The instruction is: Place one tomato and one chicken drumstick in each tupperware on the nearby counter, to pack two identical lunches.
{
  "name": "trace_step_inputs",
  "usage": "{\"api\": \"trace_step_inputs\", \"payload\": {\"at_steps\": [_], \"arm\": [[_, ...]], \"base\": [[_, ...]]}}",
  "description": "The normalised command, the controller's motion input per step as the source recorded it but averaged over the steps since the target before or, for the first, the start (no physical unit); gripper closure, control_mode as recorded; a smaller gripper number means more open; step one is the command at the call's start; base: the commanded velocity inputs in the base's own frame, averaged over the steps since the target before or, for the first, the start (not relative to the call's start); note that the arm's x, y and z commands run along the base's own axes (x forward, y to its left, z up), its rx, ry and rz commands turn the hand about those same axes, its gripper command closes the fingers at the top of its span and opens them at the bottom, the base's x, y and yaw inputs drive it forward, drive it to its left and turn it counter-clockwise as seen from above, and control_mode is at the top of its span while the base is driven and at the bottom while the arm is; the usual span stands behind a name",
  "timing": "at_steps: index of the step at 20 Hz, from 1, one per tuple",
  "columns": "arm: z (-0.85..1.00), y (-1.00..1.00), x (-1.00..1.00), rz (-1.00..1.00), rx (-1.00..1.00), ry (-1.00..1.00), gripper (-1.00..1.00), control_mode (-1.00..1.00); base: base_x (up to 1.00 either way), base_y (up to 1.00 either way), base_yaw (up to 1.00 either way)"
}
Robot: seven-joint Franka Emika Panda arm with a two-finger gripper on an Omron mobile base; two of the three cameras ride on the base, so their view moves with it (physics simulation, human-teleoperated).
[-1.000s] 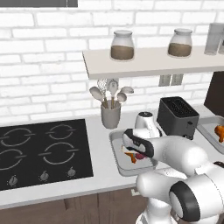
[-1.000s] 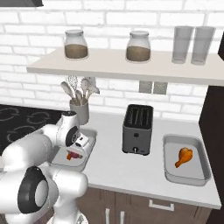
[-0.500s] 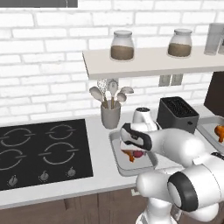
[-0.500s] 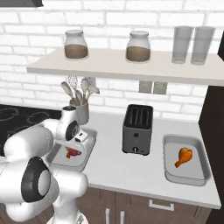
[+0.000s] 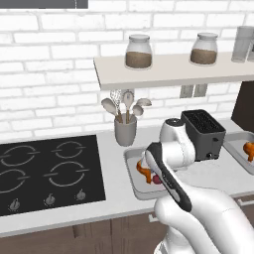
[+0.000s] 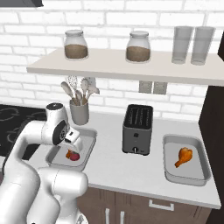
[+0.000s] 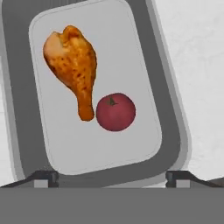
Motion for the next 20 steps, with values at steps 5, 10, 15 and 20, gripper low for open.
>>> {"api": "trace_step_inputs", "payload": {"at_steps": [5,10,15,20], "arm": [[0.69,-0.15,-1.0,0.01,0.0,-0.21,-1.0,-1.0],[0.76,-0.19,-0.72,0.06,0.0,-0.17,-1.0,-1.0],[-0.01,0.07,0.0,0.04,-0.01,0.02,-1.0,-1.0],[-0.09,-0.01,-0.27,0.0,0.0,-0.04,-1.0,1.0]], "base": [[0.0,0.0,0.0],[0.0,0.0,0.0],[0.0,0.0,0.0],[-0.4,-0.12,-0.06]]}}
